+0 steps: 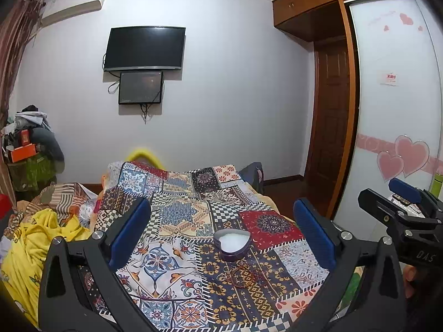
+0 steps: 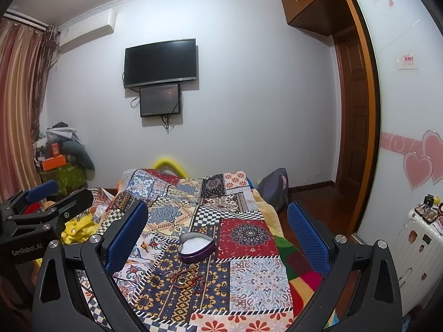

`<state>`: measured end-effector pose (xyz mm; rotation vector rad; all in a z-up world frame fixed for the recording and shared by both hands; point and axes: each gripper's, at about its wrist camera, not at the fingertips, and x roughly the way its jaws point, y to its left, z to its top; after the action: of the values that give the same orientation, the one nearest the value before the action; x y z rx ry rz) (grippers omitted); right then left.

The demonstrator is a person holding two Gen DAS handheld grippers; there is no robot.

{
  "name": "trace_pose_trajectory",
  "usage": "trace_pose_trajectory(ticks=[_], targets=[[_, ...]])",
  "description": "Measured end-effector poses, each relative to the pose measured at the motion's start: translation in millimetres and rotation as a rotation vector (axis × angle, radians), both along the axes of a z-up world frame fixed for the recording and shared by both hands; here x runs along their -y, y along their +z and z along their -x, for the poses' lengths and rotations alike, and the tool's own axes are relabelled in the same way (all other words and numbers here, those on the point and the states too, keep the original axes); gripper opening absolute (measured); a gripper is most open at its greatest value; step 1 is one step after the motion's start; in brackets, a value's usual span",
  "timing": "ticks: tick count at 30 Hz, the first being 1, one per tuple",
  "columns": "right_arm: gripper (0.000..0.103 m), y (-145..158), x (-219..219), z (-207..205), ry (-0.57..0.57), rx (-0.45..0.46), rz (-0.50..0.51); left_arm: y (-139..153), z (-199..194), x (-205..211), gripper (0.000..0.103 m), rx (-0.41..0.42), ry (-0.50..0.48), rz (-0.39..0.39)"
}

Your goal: Organize jewelry

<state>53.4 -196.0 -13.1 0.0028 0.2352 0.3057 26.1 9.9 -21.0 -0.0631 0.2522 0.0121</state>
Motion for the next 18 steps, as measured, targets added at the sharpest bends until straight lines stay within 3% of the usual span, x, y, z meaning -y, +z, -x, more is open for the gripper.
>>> trace_pose_trajectory(ticks=[8, 18], targets=[[0.1, -24.6, -2.6, -27.2, -0.027, -0.085, 0.025, -22.1, -27.5, -14.1, 0.103, -0.065, 0.017, 0.014], [0.1, -84.8, -3.1, -83.5, -0.044, -0.29, 0.102, -89.2, -87.8, -44.6, 0.102, -0.3, 0.048, 0.039]])
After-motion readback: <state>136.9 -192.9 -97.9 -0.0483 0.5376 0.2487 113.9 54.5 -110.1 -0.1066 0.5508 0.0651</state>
